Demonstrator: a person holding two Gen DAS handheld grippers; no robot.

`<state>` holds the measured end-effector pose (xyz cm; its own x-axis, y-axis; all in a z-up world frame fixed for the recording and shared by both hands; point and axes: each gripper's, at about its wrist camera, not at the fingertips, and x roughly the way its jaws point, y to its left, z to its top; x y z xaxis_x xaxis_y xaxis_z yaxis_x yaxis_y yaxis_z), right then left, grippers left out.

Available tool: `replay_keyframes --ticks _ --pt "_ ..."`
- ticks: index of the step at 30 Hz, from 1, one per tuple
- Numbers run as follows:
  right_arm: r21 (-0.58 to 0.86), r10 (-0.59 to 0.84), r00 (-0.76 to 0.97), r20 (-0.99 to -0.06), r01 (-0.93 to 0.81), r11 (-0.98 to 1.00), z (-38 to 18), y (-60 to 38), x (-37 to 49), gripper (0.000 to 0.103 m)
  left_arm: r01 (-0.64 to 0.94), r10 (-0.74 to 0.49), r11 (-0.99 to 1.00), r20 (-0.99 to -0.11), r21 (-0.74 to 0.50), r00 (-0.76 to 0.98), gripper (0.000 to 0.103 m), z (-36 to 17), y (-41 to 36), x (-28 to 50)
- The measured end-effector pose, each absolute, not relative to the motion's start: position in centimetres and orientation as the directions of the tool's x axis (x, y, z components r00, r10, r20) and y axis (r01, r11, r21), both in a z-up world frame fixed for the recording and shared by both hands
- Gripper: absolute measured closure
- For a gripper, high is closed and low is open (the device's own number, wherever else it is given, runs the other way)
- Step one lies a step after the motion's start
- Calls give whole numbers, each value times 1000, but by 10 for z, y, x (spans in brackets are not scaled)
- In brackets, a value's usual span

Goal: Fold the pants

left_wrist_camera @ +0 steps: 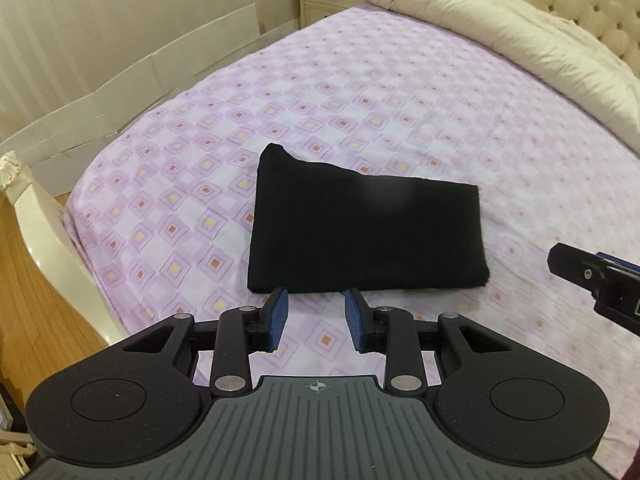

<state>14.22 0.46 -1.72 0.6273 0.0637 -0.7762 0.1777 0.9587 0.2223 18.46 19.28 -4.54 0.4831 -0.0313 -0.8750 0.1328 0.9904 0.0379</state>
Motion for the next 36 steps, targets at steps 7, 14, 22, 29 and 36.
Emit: replay_keyframes --ticks 7,14,22,29,36 --pt "203 42 661 -750 169 964 7 10 114 43 110 -5 992 -863 59 506 72 -29 199 160" --pt "178 14 674 -739 175 968 23 17 97 40 99 -1 993 -850 60 527 72 -14 201 139" --pt "160 -9 663 -748 194 968 34 16 78 38 115 22 988 -831 103 555 72 -4 189 119" --pt "85 -69 641 -764 205 975 39 22 62 38 103 48 987 -848 120 527 72 -2 179 107" --pt "119 -28 633 -774 188 975 40 22 51 37 115 35 988 -874 103 485 72 -5 175 99"
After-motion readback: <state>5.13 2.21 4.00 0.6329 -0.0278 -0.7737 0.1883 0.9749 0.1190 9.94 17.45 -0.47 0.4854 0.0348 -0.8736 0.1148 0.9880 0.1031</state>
